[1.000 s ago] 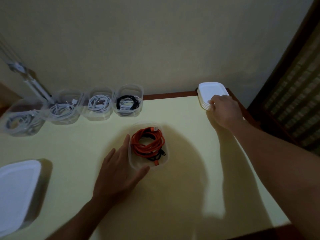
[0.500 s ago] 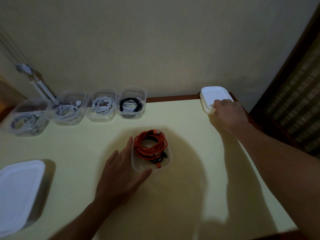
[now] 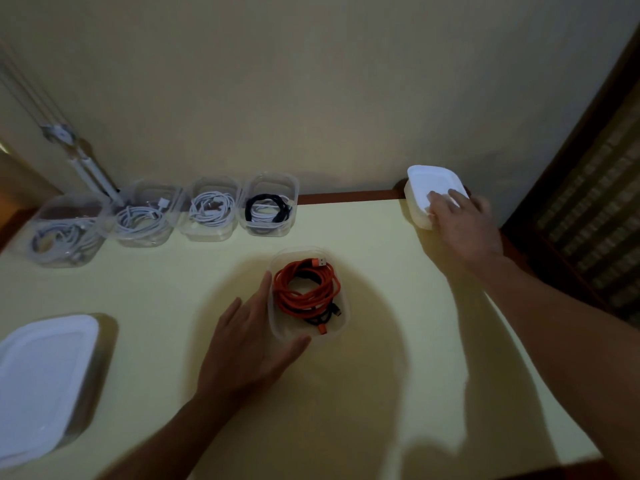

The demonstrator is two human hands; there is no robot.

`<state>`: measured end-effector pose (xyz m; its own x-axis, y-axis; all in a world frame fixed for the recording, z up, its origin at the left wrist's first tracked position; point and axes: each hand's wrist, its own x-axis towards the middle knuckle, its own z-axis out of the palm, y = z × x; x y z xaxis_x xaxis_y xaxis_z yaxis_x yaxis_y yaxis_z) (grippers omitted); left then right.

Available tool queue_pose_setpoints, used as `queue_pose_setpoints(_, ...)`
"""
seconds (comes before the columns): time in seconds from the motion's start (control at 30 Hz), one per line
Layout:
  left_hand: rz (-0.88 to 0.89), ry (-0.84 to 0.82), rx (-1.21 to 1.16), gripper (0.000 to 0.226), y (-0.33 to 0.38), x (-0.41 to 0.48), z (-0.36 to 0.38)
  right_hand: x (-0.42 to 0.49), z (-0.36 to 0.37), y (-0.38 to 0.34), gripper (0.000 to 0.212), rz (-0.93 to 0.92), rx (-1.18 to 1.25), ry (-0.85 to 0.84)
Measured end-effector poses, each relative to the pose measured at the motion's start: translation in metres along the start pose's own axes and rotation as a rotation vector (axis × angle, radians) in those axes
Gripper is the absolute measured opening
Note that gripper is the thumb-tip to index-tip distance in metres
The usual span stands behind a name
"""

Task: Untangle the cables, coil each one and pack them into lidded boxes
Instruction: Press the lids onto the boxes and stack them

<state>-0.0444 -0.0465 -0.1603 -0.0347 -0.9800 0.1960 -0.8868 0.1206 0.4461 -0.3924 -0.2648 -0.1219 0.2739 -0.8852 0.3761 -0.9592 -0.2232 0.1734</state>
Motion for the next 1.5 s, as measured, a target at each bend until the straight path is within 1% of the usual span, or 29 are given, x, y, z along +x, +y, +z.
queue_pose_setpoints(0.07,0.005,0.001,-0.001,0.107,0.0,-0.001,-0.001,-0.006,-0.01,-0.014,0.036,-0.049,0.033,0.063)
queue_pose_setpoints(0.13,0.004,0.003,-0.005,0.107,0.001,-0.001,-0.001,-0.017,-0.023,-0.036,0.042,-0.114,0.095,0.078)
queue_pose_setpoints(0.2,0.001,0.001,0.005,0.108,0.001,0.0,-0.001,-0.029,-0.035,-0.06,0.043,-0.19,0.158,0.082)
queue_pose_setpoints(0.3,-0.004,-0.008,0.033,0.11,0.001,0.002,-0.001,-0.048,-0.05,-0.095,0.032,-0.277,0.244,0.085)
queue_pose_setpoints(0.43,-0.007,-0.005,0.028,0.111,0.001,0.001,-0.001,-0.079,-0.074,-0.135,0.033,-0.347,0.371,0.061)
queue_pose_setpoints(0.53,-0.033,-0.003,0.009,0.115,0.002,0.0,-0.001,-0.099,-0.088,-0.156,0.041,-0.405,0.408,-0.028)
queue_pose_setpoints(0.63,-0.036,0.011,-0.014,0.117,0.002,-0.001,-0.001,-0.11,-0.094,-0.168,0.038,-0.463,0.43,-0.082)
queue_pose_setpoints(0.67,-0.035,0.024,-0.015,0.116,0.003,-0.001,-0.001,-0.111,-0.097,-0.171,0.04,-0.476,0.448,-0.109)
queue_pose_setpoints(0.73,-0.037,0.04,-0.017,0.113,0.003,-0.001,0.0,-0.112,-0.102,-0.174,0.052,-0.473,0.514,-0.205)
queue_pose_setpoints(0.8,-0.03,0.034,-0.004,0.112,0.002,0.001,0.001,-0.109,-0.106,-0.178,0.059,-0.443,0.607,-0.223)
queue_pose_setpoints(0.87,-0.028,0.022,0.001,0.114,-0.001,0.001,0.002,-0.099,-0.105,-0.181,0.046,-0.328,0.693,-0.149)
queue_pose_setpoints(0.9,-0.031,0.017,-0.001,0.114,-0.002,0.002,0.003,-0.091,-0.102,-0.182,0.042,-0.263,0.689,-0.125)
queue_pose_setpoints(0.93,-0.034,0.012,-0.004,0.114,-0.002,0.001,0.003,-0.083,-0.1,-0.184,0.046,-0.217,0.635,-0.154)
queue_pose_setpoints(0.97,-0.037,0.007,-0.007,0.114,-0.002,0.001,0.003,-0.074,-0.097,-0.186,0.055,-0.19,0.543,-0.232)
queue_pose_setpoints(1.03,-0.032,0.011,-0.012,0.113,-0.002,0.001,0.002,-0.064,-0.089,-0.193,0.074,-0.19,0.352,-0.393)
queue_pose_setpoints(1.07,-0.024,0.016,-0.016,0.112,-0.001,0.001,0.002,-0.063,-0.084,-0.198,0.079,-0.206,0.297,-0.44)
queue_pose_setpoints(1.13,-0.002,0.017,-0.016,0.11,-0.002,0.001,0.002,-0.066,-0.079,-0.208,0.079,-0.229,0.277,-0.471)
queue_pose_setpoints(1.2,0.013,0.016,-0.019,0.108,-0.003,0.0,0.003,-0.07,-0.078,-0.217,0.077,-0.24,0.301,-0.464)
queue_pose_setpoints(1.33,0.007,0.014,-0.092,0.099,-0.001,-0.003,0.0,-0.075,-0.076,-0.221,0.074,-0.2,0.362,-0.483)
queue_pose_setpoints(1.4,0.007,0.01,-0.146,0.088,-0.002,-0.005,-0.002,-0.078,-0.076,-0.221,0.073,-0.185,0.373,-0.504)
queue_pose_setpoints(1.5,-0.045,0.016,-0.316,0.066,-0.004,-0.005,-0.005,-0.079,-0.075,-0.221,0.071,-0.182,0.368,-0.501)
